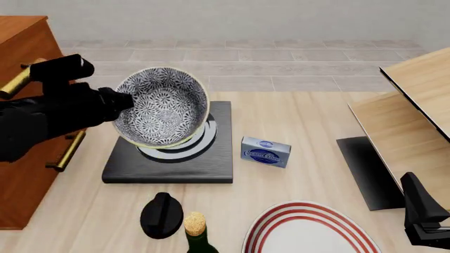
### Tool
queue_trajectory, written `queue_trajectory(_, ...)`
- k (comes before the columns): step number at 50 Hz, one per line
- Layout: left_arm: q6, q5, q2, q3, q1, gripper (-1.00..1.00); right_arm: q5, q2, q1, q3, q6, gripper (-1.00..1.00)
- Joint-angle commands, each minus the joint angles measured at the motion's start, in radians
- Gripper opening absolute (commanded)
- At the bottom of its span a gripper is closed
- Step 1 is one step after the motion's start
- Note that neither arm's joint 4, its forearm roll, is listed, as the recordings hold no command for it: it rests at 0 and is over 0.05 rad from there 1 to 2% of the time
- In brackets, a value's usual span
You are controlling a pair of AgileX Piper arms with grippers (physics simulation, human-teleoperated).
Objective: Put the bowl on the stove.
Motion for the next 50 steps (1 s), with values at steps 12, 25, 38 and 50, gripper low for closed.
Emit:
queue_trajectory(12, 0.013, -0.079, 0.104, -0.013, -0.017, -1.00, 0.000, 0.000, 0.000, 0.000, 0.000, 1.00)
queue_trajectory(25, 0.009, -0.134, 0.157, -0.006, 0.005, -1.00, 0.000, 0.000, 0.000, 0.000, 0.000, 1.00)
queue_trajectory(38, 0.013, -0.155, 0.182, -0.008, 0.022, -1.00, 0.000, 0.000, 0.000, 0.000, 0.000, 1.00)
queue_trajectory(50, 0.023, -0.186, 0.210, -0.006, 0.050, -1.00, 0.000, 0.000, 0.000, 0.000, 0.000, 1.00)
